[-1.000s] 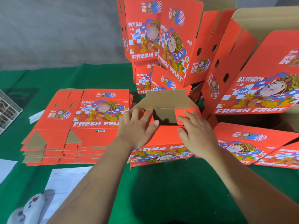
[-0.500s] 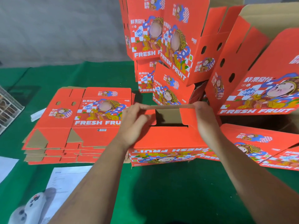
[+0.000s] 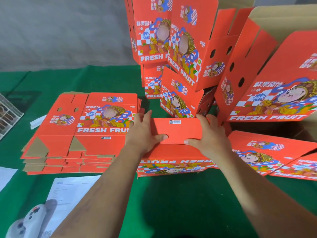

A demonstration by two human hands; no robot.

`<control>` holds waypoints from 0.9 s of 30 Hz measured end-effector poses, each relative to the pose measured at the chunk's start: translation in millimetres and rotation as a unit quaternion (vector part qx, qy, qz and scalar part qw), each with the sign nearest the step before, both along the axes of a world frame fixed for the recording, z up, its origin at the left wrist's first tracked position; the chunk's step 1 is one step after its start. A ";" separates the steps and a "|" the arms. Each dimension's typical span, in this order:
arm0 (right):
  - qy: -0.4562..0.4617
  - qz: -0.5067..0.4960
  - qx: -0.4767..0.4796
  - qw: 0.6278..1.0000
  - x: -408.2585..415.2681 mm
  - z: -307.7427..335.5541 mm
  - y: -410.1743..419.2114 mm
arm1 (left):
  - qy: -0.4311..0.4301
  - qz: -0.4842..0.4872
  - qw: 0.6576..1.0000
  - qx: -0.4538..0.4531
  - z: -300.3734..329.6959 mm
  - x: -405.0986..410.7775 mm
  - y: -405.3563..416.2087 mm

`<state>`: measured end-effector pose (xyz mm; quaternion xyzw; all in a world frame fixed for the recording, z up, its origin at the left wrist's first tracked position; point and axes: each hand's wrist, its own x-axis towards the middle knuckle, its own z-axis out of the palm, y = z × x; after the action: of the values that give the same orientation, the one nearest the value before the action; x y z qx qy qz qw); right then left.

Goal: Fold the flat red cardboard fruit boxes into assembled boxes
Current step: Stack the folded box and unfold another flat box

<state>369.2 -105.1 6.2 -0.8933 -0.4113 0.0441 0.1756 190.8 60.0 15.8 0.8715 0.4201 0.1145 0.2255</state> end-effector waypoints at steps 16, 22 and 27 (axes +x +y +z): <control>0.303 -0.167 0.353 0.869 -7.5 35.7 -18.7 | -0.411 0.089 0.627 -0.655 -4.0 -62.2 -27.4; 0.313 -0.111 0.450 0.829 -6.9 52.4 -24.8 | -0.521 0.122 0.693 -0.484 -8.2 -56.4 -24.5; 0.332 -0.030 0.416 0.846 -13.0 37.4 -28.7 | -0.495 0.168 0.715 -0.464 -30.8 -51.9 -28.0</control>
<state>356.2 -133.7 43.6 -0.6803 -0.2814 0.1575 0.6582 138.9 32.0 -14.9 0.3917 0.3884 0.3561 0.7543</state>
